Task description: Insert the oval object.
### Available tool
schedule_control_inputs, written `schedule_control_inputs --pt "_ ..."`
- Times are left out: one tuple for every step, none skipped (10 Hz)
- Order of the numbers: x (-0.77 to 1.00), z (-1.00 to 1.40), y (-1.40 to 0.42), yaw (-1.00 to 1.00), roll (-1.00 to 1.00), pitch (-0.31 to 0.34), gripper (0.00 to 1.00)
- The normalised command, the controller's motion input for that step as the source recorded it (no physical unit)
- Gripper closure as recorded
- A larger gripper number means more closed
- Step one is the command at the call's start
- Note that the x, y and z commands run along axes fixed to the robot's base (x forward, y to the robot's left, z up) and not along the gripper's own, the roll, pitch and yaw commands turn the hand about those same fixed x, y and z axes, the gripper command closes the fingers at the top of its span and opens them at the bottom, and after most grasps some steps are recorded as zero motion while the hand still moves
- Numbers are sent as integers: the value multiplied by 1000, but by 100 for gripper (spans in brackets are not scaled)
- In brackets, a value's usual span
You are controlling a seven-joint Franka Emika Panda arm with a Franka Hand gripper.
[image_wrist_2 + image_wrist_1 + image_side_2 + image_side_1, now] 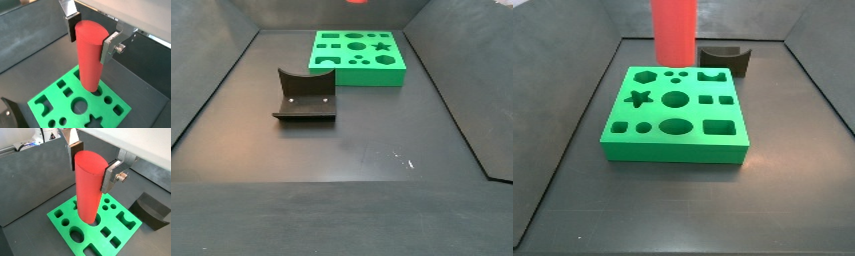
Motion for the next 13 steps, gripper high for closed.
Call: schedule_control_inputs --pt "-300 -1000 -289 294 56 0 100" --pt "-23 -1000 -471 209 69 -30 100" --pt "0 -1000 -460 183 67 -71 100" --pt "306 -594 -91 0 9 0 100" --pt "383 -454 0 0 7 0 100" --pt "289 -503 0 0 47 0 100" --pt "169 -403 0 0 6 0 100" --pt "126 -289 9 0 36 21 100" --pt "77 -254 66 0 64 31 100" --pt "69 -306 29 0 34 11 100" --pt "177 -437 0 0 20 0 100" --pt "340 -503 -46 0 0 0 100" --pt "349 -389 -51 0 0 0 100"
